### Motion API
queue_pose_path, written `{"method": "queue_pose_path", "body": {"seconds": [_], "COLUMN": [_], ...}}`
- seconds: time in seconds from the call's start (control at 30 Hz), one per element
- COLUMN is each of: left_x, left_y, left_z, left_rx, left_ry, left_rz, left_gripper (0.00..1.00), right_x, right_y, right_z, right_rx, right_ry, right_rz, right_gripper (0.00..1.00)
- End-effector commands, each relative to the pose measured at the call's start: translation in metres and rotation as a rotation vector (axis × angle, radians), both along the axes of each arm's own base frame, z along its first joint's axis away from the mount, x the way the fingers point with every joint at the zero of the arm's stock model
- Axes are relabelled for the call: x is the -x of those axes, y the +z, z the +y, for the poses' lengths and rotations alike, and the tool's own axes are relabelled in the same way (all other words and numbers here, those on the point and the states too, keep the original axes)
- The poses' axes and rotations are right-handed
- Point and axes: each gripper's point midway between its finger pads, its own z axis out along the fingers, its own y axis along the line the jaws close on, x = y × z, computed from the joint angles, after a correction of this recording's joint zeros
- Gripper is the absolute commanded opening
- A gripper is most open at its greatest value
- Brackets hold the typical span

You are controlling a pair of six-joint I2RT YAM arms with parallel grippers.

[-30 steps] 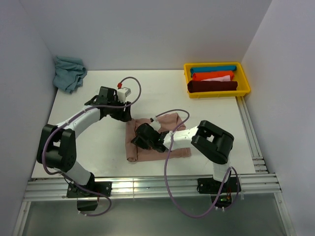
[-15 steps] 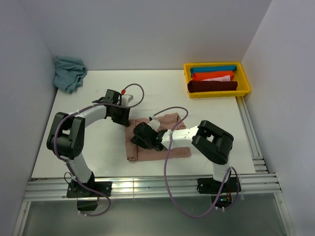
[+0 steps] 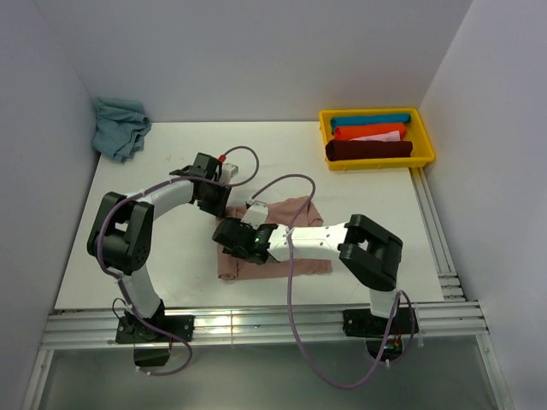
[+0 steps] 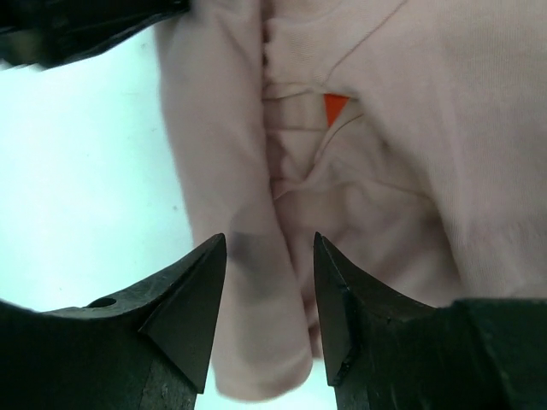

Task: Roll the t-shirts
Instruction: Roll the tshirt

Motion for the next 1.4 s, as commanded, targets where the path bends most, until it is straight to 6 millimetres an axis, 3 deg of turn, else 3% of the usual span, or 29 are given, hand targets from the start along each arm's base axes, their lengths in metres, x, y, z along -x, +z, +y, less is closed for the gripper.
{"method": "queue_pose_path", "body": {"seconds": [0.0,0.03,0.1,0.13,0.4,0.53,0.57,0.67,1.37], "left_x": [-0.006,-0.006,-0.006,-0.006,-0.006,-0.005,-0.006,-0.006,-0.007], "left_y": [-0.006,-0.005,-0.005,-0.005,-0.006,-0.005,-0.004,-0.004,0.0], "left_z": [0.003,0.003,0.002,0.002,0.001,0.001,0.0,0.001,-0.005], "left_rx": [-0.053,-0.053,-0.055,-0.055,-0.061,-0.062,-0.061,-0.06,-0.041], "left_ry": [0.012,0.011,0.01,0.008,0.004,0.0,0.0,0.0,-0.012], "left_rz": [-0.004,-0.004,-0.003,-0.003,0.002,0.003,0.0,0.0,0.009], "left_gripper": [0.33,0.33,0.33,0.33,0.33,0.34,0.34,0.35,0.43], "right_x": [-0.006,-0.009,-0.009,-0.013,-0.028,-0.03,-0.03,-0.028,-0.001], "right_y": [0.043,0.054,0.053,0.062,0.049,0.036,0.026,0.022,-0.031], "right_z": [-0.008,-0.002,0.003,0.011,0.04,0.041,0.033,0.034,0.043], "right_rx": [0.08,0.077,0.114,0.111,0.215,0.276,0.329,0.354,0.395], "right_ry": [-0.004,0.007,0.028,0.042,0.099,0.1,0.097,0.102,0.198], "right_rz": [-0.113,-0.136,-0.144,-0.16,-0.165,-0.15,-0.138,-0.131,-0.021], "right_gripper": [0.53,0.53,0.53,0.53,0.53,0.53,0.53,0.55,0.63]}}
